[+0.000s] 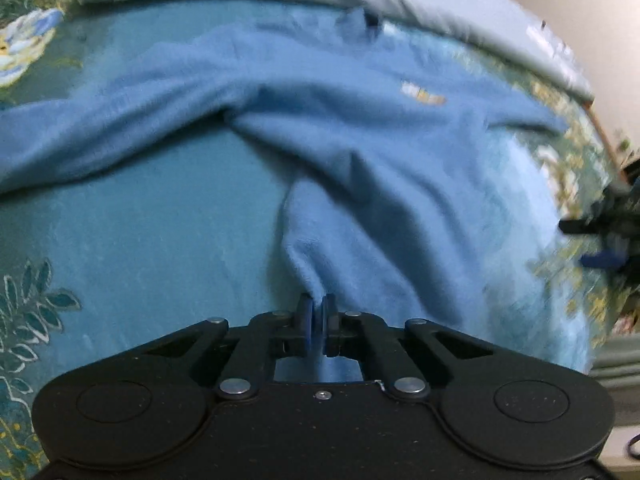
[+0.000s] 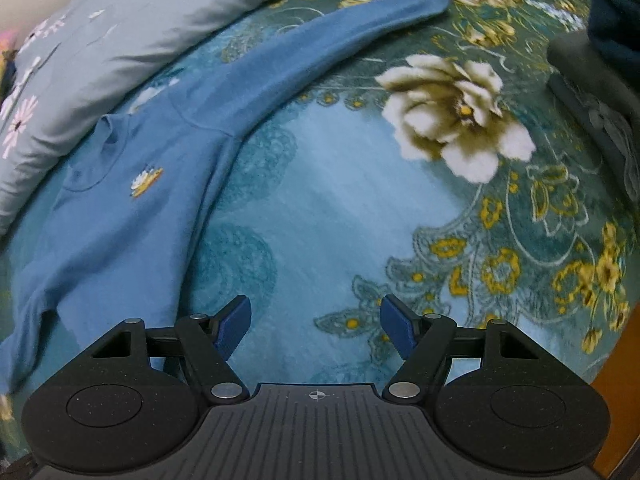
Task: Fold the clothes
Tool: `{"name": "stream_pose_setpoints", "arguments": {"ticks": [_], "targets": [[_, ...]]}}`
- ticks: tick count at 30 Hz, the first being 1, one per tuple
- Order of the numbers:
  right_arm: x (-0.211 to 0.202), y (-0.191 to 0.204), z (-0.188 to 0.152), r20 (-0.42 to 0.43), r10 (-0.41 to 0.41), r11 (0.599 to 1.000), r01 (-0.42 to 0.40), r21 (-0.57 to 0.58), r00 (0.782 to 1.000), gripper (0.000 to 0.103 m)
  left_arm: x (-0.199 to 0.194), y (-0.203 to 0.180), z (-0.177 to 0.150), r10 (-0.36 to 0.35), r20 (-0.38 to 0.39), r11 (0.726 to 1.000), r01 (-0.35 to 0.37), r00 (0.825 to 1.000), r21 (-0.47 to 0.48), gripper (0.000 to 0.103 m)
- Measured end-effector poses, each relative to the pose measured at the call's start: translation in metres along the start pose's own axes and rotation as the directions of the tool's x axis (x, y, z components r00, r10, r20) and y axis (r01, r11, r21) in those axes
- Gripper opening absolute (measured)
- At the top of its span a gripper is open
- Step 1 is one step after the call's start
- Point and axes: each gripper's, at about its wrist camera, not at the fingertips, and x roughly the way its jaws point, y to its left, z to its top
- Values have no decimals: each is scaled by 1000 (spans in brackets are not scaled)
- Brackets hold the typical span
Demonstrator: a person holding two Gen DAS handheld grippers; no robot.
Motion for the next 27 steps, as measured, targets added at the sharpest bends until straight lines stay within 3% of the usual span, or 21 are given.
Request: {"name": "stream_pose_setpoints", "arguments": {"ticks": [3,6,9,12,15,16,19,22,27], "targets": [[0,-1,-3,-1,12,1000,-12,1,1000,69,-22,18,11,10,103,995,0,995,-99,1],[4,3,-5,-11,27,1000,-27,-6,1000,69,-40,60,20,112,183,952,-53,977,-302,0],[9,12,-6,-13,54,998,-54,-13,998,69,-48,94,30,217,193,914,-130,957,-385,0],[18,25,-7,-31,95,995,-96,-33,995,69,-49,114,39,245,177,900,-155,953,-408,0],[32,44,-11,-65,123,988,-128,-84,990,69,-51,120,40,161,167,915,-84,973,-396,1],[35,49,-13,-73,124,987,-131,-89,990,69,-49,116,38,126,165,925,-55,978,-377,7],[39,59,-16,-84,133,987,-140,-85,988,69,-44,98,30,20,147,948,28,989,-316,50],[40,62,-16,-84,148,986,-153,-60,985,69,-35,80,21,-53,132,957,88,990,-276,53],[42,64,-10,-82,225,974,-224,25,971,69,-5,63,22,-116,58,964,127,992,-234,58]]}}
